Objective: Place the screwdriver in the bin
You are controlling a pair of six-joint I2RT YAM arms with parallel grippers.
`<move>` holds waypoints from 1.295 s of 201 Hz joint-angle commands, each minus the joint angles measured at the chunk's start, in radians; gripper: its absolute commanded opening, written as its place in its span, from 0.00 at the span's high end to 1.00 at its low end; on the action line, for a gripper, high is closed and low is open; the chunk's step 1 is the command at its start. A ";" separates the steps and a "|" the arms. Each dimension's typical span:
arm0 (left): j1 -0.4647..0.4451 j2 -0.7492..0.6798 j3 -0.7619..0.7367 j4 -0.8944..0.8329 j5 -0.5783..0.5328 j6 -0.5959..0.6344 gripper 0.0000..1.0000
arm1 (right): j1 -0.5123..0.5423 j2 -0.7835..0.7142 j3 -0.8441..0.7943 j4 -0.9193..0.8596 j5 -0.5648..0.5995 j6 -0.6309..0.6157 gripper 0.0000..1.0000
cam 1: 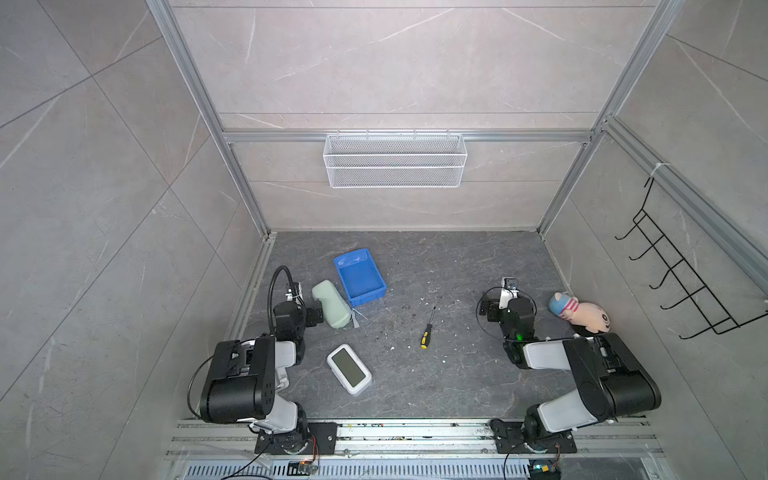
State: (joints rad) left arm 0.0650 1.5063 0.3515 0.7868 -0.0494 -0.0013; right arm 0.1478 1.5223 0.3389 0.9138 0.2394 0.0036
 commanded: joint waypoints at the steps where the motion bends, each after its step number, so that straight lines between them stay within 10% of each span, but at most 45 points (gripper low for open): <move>1: -0.002 -0.007 0.019 0.037 0.006 -0.009 0.00 | -0.003 -0.002 0.012 -0.013 -0.006 0.011 0.01; 203: -0.007 -0.017 0.018 0.042 -0.021 -0.009 0.00 | -0.004 -0.011 0.005 -0.006 -0.025 0.004 0.01; 260: -0.064 -0.288 0.088 -0.313 -0.147 -0.061 0.00 | -0.004 -0.276 0.012 -0.241 -0.171 -0.068 0.01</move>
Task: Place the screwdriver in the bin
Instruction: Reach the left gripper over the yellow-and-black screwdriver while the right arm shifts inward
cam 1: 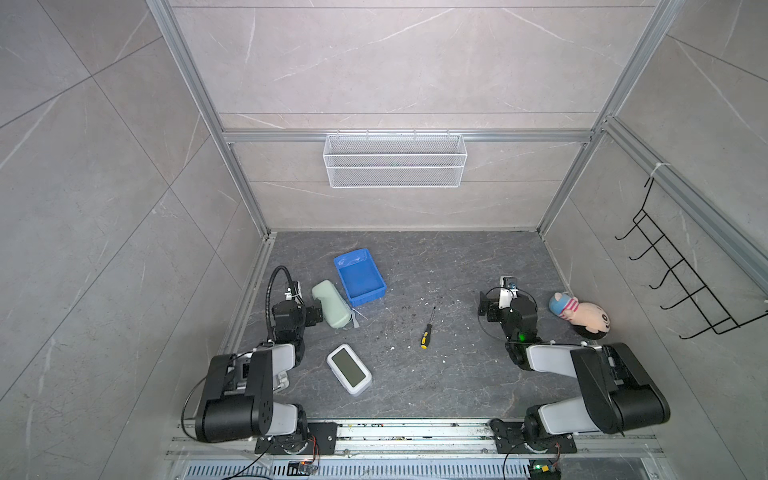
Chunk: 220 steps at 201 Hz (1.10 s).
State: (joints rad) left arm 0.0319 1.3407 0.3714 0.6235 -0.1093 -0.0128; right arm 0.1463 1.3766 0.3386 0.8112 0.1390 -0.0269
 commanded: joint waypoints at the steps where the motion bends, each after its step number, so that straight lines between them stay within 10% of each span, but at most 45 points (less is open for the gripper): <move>1: -0.032 -0.127 0.069 -0.153 -0.088 -0.052 0.00 | -0.002 -0.137 0.013 -0.150 -0.072 -0.038 0.01; 82: -0.376 -0.228 0.334 -0.615 -0.190 -0.110 0.00 | 0.007 -0.578 0.247 -0.927 -0.298 -0.023 0.01; 141: -0.627 -0.063 0.550 -0.836 -0.234 -0.340 0.00 | 0.015 -0.666 0.490 -1.495 -0.499 -0.361 0.01; 220: -0.866 0.275 0.897 -1.198 -0.181 -0.723 0.00 | 0.042 -0.737 0.537 -1.681 -0.694 -0.514 0.01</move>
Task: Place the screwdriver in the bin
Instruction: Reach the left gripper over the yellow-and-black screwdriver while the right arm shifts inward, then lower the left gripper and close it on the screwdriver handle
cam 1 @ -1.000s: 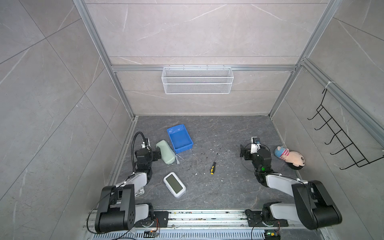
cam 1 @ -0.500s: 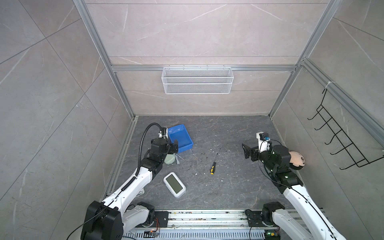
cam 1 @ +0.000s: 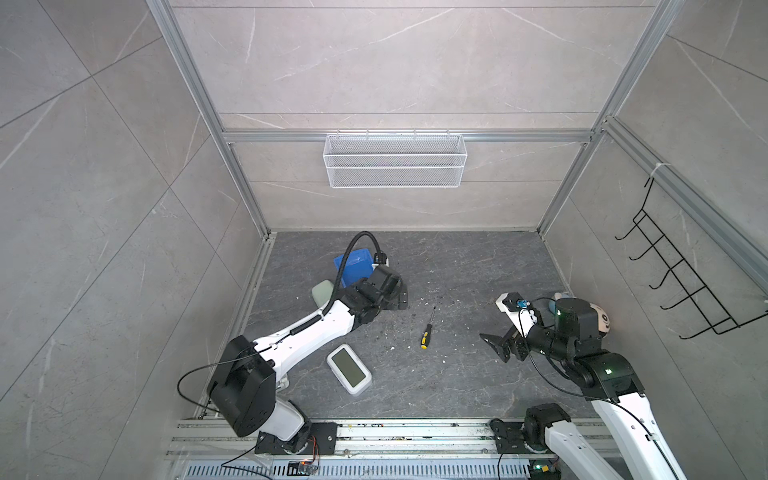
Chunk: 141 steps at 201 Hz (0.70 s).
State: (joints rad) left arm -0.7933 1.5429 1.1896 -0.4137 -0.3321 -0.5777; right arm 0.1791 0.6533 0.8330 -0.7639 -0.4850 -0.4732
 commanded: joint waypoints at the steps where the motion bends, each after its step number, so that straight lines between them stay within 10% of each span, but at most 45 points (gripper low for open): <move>1: -0.042 0.076 0.081 -0.164 0.047 -0.162 0.00 | 0.010 -0.015 0.044 -0.111 -0.069 -0.069 0.01; 141: -0.174 0.554 0.472 -0.483 0.141 -0.170 0.00 | 0.017 -0.050 0.025 -0.153 -0.047 -0.090 0.01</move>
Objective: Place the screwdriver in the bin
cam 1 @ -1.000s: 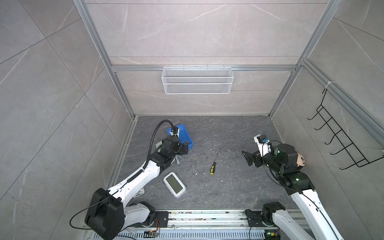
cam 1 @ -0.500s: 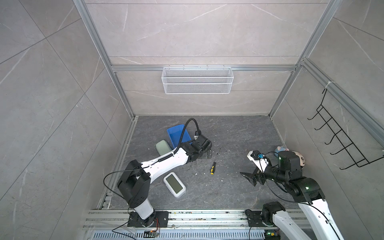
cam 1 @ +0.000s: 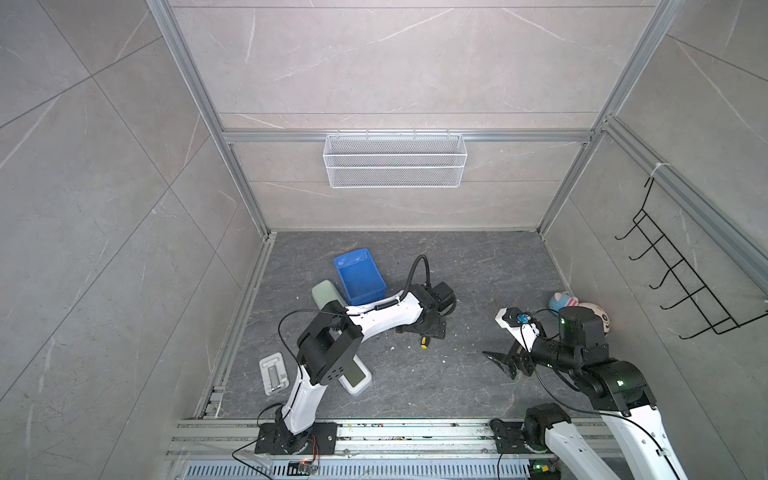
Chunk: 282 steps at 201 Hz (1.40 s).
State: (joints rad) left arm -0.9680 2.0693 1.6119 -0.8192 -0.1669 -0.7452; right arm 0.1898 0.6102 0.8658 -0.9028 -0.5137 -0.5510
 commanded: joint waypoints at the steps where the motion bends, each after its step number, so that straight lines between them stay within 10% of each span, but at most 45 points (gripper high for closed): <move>1: 0.001 0.029 0.050 -0.078 -0.024 -0.003 0.00 | 0.007 -0.007 -0.006 -0.015 -0.019 -0.013 0.01; 123: 0.000 0.159 0.133 -0.100 0.030 0.034 0.38 | 0.011 -0.002 -0.003 -0.037 -0.003 -0.022 0.01; 208: -0.001 0.165 0.118 -0.084 0.066 0.036 1.00 | 0.018 0.020 0.001 -0.031 -0.002 -0.021 0.01; 282: -0.001 0.139 0.102 -0.067 0.051 0.041 1.00 | 0.021 0.030 0.017 -0.028 -0.014 -0.012 0.01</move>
State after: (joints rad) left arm -0.9623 2.2112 1.7401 -0.8635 -0.1303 -0.7109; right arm 0.2039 0.6331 0.8616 -0.9165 -0.5133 -0.5587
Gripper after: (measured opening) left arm 0.152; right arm 0.989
